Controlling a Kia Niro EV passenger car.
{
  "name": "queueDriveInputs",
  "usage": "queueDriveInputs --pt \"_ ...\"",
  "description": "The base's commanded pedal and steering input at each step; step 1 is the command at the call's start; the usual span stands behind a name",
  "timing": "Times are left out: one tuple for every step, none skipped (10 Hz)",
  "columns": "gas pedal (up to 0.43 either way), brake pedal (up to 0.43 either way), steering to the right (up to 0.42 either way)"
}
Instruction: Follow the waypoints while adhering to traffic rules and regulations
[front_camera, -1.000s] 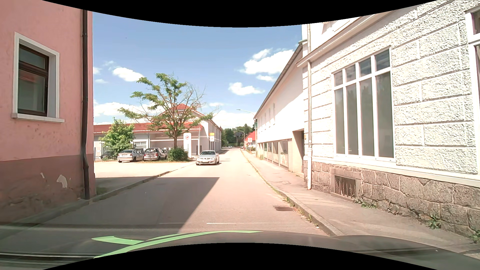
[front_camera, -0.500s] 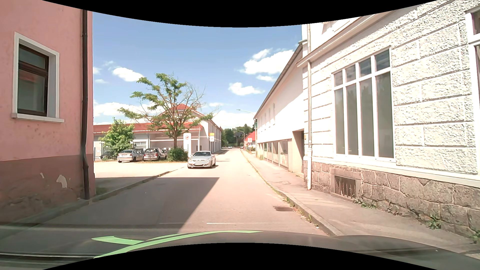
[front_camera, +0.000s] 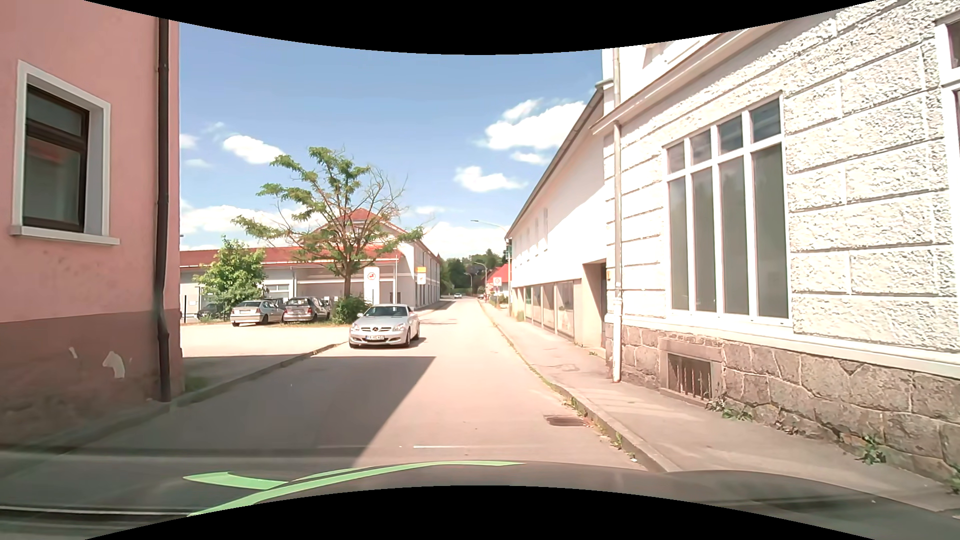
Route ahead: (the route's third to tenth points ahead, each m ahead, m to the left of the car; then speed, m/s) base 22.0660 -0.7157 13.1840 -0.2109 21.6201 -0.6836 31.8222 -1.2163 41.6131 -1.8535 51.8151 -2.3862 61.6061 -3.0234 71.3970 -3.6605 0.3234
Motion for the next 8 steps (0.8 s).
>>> queueDriveInputs --pt "0.0 0.0 0.252" --pt "0.0 0.0 0.227" --pt "0.0 0.0 0.2" --pt "0.0 0.0 0.185" --pt "0.0 0.0 0.164" --pt "0.0 0.0 0.136" --pt "0.02 0.0 0.103" --pt "0.039 0.0 0.069"
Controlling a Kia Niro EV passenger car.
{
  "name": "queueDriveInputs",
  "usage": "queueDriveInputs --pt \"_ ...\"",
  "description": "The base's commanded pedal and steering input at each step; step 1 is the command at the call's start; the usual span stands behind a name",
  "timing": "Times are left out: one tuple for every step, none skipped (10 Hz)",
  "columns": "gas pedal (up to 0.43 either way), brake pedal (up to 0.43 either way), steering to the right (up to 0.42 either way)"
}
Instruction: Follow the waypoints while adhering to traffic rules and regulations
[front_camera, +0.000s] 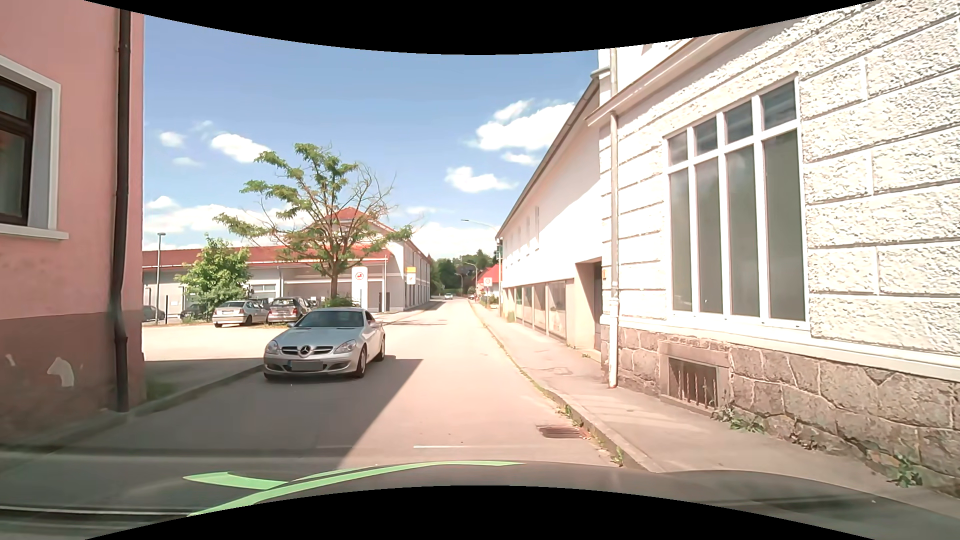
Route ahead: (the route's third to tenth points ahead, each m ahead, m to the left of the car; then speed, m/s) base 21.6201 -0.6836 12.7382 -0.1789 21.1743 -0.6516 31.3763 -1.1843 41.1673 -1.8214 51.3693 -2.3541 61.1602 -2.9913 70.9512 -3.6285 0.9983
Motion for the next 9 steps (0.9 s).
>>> queueDriveInputs --pt "0.047 0.0 0.028" --pt "0.047 0.0 -0.021" --pt "0.059 0.0 -0.052" --pt "0.067 0.0 -0.08" --pt "0.067 0.0 -0.078" --pt "0.067 0.0 -0.069" --pt "0.079 0.0 -0.062" --pt "0.098 0.0 -0.063" --pt "0.118 0.0 -0.064"
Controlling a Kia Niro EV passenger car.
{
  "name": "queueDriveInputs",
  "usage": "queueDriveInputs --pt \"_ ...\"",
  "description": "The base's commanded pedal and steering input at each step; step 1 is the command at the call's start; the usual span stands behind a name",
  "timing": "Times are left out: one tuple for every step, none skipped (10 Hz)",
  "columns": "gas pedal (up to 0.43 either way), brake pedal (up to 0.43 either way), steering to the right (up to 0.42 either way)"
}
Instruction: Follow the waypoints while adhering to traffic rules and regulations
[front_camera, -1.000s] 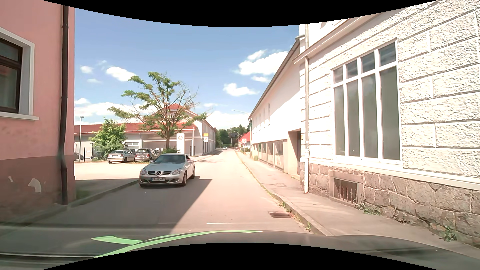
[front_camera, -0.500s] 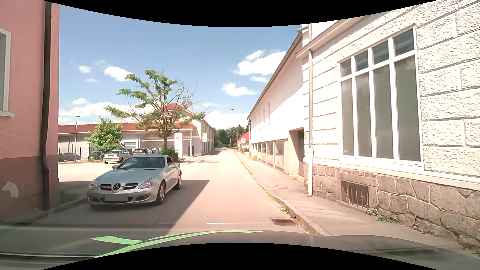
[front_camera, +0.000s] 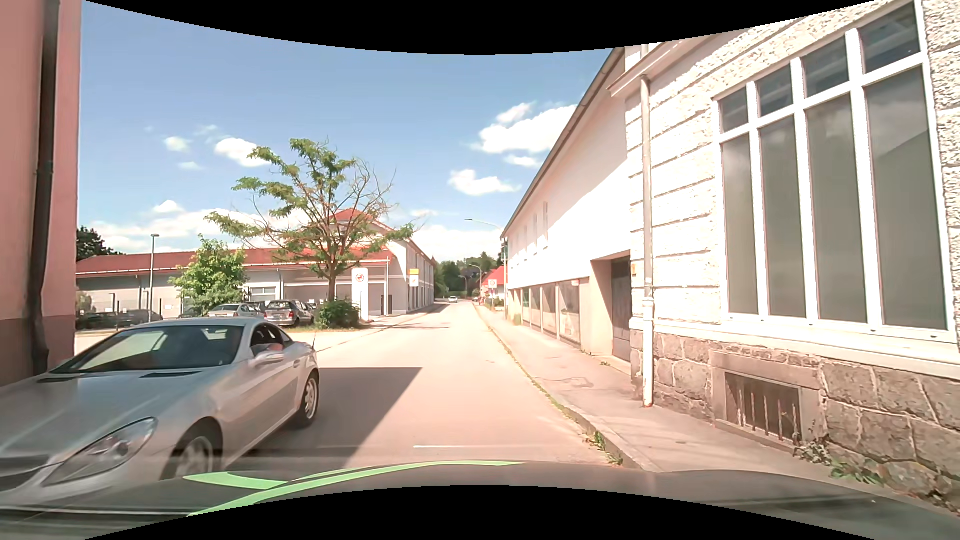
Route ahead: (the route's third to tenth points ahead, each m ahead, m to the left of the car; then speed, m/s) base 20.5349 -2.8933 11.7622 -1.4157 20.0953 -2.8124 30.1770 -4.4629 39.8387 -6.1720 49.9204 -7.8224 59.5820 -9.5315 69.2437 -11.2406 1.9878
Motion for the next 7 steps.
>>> queueDriveInputs --pt "0.118 0.0 -0.065" --pt "0.118 0.0 -0.065" --pt "0.118 0.0 -0.066" --pt "0.118 0.0 -0.067" --pt "0.13 0.0 -0.067" --pt "0.13 0.0 -0.066" --pt "0.13 0.0 -0.066"
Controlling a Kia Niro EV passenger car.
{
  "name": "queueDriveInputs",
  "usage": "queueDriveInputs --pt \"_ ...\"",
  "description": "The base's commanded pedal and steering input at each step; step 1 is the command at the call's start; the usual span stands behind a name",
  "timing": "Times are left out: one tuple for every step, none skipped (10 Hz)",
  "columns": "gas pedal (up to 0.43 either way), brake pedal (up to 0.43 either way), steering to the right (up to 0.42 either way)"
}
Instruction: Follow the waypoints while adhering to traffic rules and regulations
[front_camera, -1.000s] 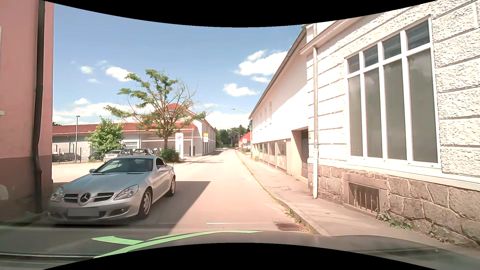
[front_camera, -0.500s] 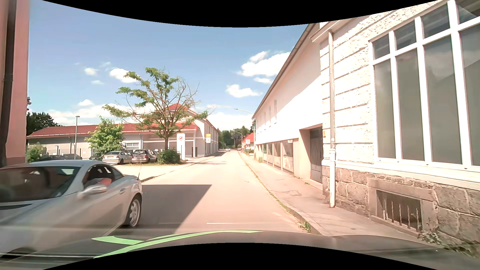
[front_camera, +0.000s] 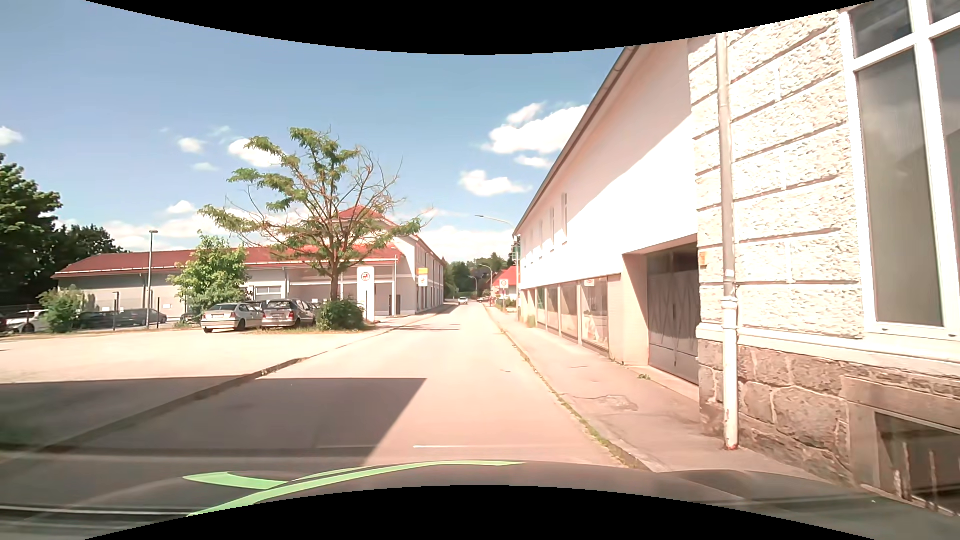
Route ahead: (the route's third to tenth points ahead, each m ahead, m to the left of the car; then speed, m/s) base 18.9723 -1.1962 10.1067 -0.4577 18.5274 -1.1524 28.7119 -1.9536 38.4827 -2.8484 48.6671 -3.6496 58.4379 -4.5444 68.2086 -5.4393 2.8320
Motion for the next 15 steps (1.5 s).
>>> queueDriveInputs --pt "0.13 0.0 -0.065" --pt "0.13 0.0 -0.065" --pt "0.118 0.0 -0.063" --pt "0.098 0.0 -0.061" --pt "0.028 0.0 -0.057" --pt "0.0 0.0 -0.052" --pt "0.0 0.0 -0.045" --pt "0.0 0.0 -0.035" --pt "0.0 0.0 -0.026" --pt "0.0 0.0 -0.019" --pt "0.0 0.0 -0.016" --pt "0.0 0.0 -0.015" --pt "0.0 0.0 -0.015" --pt "0.0 0.0 -0.014" --pt "0.0 0.0 -0.01"
